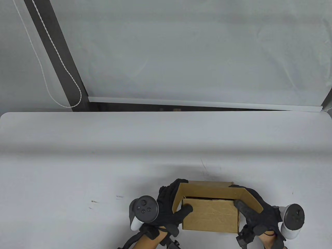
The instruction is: Fully disassemble mailer box
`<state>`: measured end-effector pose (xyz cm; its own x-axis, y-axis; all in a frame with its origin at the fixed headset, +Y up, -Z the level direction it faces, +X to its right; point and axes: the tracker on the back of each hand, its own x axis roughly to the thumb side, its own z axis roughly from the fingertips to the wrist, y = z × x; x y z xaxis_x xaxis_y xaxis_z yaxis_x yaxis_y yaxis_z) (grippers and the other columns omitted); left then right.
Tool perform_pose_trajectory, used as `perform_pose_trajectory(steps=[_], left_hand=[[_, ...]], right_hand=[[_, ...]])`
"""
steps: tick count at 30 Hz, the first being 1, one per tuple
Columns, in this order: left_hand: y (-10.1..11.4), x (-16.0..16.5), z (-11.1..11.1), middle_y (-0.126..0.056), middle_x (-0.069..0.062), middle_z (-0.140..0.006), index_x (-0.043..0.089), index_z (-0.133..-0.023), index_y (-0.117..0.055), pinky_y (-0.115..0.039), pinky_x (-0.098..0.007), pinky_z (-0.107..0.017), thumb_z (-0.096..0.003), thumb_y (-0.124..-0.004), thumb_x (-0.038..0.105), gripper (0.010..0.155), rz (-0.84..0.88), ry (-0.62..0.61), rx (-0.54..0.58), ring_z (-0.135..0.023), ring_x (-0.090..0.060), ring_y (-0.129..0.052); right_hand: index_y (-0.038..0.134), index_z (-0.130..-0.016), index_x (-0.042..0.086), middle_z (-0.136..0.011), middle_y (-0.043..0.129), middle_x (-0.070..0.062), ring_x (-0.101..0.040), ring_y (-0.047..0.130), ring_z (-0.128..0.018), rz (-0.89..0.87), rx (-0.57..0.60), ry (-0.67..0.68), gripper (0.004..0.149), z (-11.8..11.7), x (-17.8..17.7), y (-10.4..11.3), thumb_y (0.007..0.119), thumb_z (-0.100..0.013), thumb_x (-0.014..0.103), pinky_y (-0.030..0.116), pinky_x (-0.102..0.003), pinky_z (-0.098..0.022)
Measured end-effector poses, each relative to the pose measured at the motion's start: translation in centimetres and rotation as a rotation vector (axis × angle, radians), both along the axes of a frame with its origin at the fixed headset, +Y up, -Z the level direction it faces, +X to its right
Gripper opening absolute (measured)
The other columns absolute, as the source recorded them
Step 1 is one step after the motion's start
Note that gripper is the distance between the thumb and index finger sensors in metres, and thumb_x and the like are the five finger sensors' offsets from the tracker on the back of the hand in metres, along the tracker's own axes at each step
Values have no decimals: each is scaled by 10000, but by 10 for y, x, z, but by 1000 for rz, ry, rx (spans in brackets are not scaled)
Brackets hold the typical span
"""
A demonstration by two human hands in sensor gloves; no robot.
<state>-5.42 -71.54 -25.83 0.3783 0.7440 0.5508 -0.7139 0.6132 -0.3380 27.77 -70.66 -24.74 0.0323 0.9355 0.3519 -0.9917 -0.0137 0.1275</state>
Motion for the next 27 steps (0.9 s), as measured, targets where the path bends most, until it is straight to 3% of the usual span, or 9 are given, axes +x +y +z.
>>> perform_pose_trajectory(steps=[2, 4, 8, 10, 12, 14, 17, 19, 27], left_hand=[[-4, 3, -2, -34, -193, -1162, 366, -1080, -18, 23, -758, -633, -559, -810, 396, 948, -136, -8, 23, -1050, -503, -128], [-9, 6, -3, 10, -195, -1149, 335, -1056, 36, 50, -750, -627, -547, -826, 415, 1005, -199, -5, -21, -1047, -502, -94], [-31, 17, -5, 108, -186, -1112, 286, -1023, 94, 91, -732, -619, -522, -855, 439, 1084, -501, -23, -168, -1039, -492, -3], [-38, 20, -6, 156, -160, -1095, 305, -1001, 140, 102, -725, -620, -521, -835, 464, 1098, -567, -65, -227, -1041, -471, 31], [-37, 19, -7, 176, -172, -1087, 269, -985, 188, 80, -736, -614, -509, -785, 566, 1124, -523, -108, -235, -1040, -472, 32], [-31, 15, -8, 177, -188, -1090, 238, -996, 198, 81, -746, -594, -480, -730, 651, 1140, -367, -170, -220, -1034, -482, 44], [-19, 7, -4, 58, -228, -1127, 201, -1056, 79, 53, -760, -589, -459, -753, 639, 1114, 5, -115, -137, -1034, -518, -49], [-11, 4, -2, 35, -231, -1133, 191, -1068, 53, 38, -764, -595, -472, -761, 626, 1099, 135, -93, -148, -1035, -520, -72], [-5, 0, -2, -146, -269, -1157, 152, -1132, -157, -23, -775, -611, -533, -783, 500, 933, 133, 0, -127, -1030, -550, -206]], right_hand=[[895, -913, 284, -1009, 847, -100, -379, 646, -995, 8, -19, 54, 382, -1, 3, 0, 882, -539, 358, 388, -675, -771], [891, -913, 302, -1016, 853, -72, -336, 660, -1018, 40, -14, 25, 382, -1, 6, 2, 875, -540, 382, 373, -713, -767], [908, -895, 270, -943, 900, -94, -384, 725, -911, -31, 12, -44, 387, 2, 11, 9, 880, -531, 398, 386, -674, -772], [894, -907, 265, -921, 911, -95, -382, 776, -843, -54, 13, -82, 397, 4, 16, 11, 870, -539, 411, 399, -657, -774], [882, -917, 263, -909, 916, -95, -373, 798, -811, -67, 13, -108, 404, 5, 19, 10, 862, -545, 420, 416, -646, -771], [873, -925, 257, -905, 917, -103, -371, 807, -805, -65, 24, -136, 408, 6, 19, 11, 855, -552, 420, 431, -643, -764], [860, -935, 253, -910, 911, -111, -369, 814, -805, -16, 48, -173, 412, 11, 13, 14, 840, -559, 419, 493, -612, -739], [859, -936, 252, -906, 914, -112, -367, 824, -789, -1, 67, -185, 414, 13, 8, 15, 837, -559, 422, 517, -598, -728], [857, -941, 242, -891, 918, -114, -334, 863, -702, 66, 106, -75, 428, 18, -5, 27, 830, -560, 434, 595, -553, -682]])
